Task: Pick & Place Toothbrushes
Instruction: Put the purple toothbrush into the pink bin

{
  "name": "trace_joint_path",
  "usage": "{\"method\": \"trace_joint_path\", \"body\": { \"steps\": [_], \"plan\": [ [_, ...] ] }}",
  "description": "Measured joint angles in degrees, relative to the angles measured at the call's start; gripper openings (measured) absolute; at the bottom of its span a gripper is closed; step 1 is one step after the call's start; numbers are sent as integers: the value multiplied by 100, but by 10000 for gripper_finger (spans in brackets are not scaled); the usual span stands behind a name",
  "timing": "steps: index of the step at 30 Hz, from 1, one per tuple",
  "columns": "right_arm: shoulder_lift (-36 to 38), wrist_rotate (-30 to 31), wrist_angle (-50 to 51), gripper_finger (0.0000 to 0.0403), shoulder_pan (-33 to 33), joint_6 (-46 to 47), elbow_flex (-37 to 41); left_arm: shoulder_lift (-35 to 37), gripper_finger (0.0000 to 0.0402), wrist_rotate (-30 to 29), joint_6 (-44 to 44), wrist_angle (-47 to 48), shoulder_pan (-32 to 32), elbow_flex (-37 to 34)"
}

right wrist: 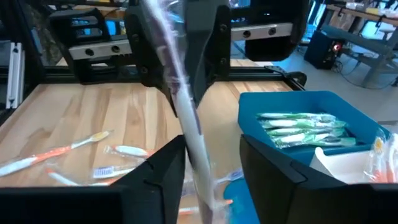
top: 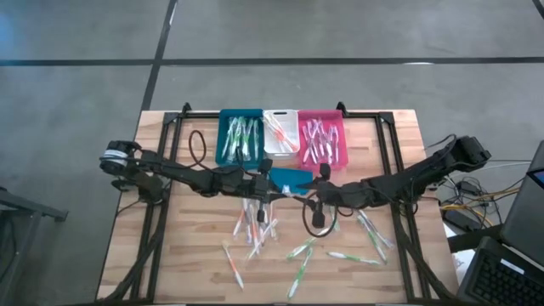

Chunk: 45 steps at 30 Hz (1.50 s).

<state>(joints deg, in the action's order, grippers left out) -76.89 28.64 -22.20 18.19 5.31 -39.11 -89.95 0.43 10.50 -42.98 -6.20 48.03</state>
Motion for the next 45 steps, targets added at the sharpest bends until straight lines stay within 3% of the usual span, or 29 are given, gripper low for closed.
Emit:
{"method": "trace_joint_path", "body": {
  "steps": [11,18,26,31,36,41,45],
  "plan": [
    [-169,-62,-174,22,-14,-309,-36,0,0,-43,2,-21,2,-28],
    [-202,-55,-121,23,-17,-244,-49,4,30,-17,-205,171,-7,-42],
    [-35,21,95,22,-25,45,-64,13,160,-9,-105,591,-28,-49],
    [121,567,479,23,-160,397,-76,200,225,-794,647,1152,-31,-55],
    [382,740,692,23,-613,503,-79,391,241,-1731,745,1610,-28,-55],
    [688,679,1627,24,-1281,1062,-183,680,238,-1966,739,1950,-28,-55],
    [741,179,2590,24,-1961,1535,-471,791,239,-1987,740,1947,-28,-48]
  ]
}}
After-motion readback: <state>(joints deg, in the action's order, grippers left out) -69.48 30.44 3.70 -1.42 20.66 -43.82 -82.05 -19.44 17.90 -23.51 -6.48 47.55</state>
